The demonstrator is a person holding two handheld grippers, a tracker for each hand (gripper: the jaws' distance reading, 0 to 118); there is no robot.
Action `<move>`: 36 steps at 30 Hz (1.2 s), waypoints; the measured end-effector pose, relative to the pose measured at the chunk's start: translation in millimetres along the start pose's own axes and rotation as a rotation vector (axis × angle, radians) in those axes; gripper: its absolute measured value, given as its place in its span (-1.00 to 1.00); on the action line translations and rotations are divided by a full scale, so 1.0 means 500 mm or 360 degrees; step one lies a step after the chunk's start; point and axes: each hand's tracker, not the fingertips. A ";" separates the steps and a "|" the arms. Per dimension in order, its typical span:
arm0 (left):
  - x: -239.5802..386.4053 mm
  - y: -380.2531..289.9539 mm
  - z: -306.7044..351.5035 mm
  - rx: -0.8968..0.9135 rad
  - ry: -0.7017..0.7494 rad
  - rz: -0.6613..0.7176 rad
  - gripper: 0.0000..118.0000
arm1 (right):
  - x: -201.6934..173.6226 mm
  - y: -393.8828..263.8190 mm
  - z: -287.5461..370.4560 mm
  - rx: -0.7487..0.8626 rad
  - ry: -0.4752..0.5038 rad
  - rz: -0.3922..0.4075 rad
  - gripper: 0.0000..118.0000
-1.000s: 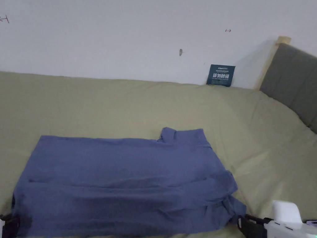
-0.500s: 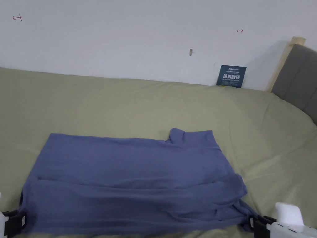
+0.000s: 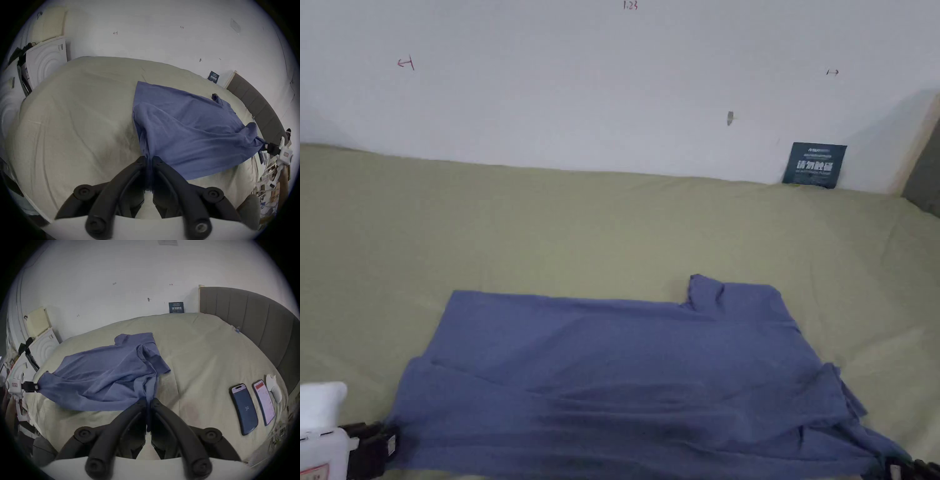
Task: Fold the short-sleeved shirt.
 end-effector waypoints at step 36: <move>0.121 -0.069 0.250 0.0466 -0.0050 -0.0003 0.70 | -0.151 0.016 0.235 0.0175 -0.0039 0.0145 0.21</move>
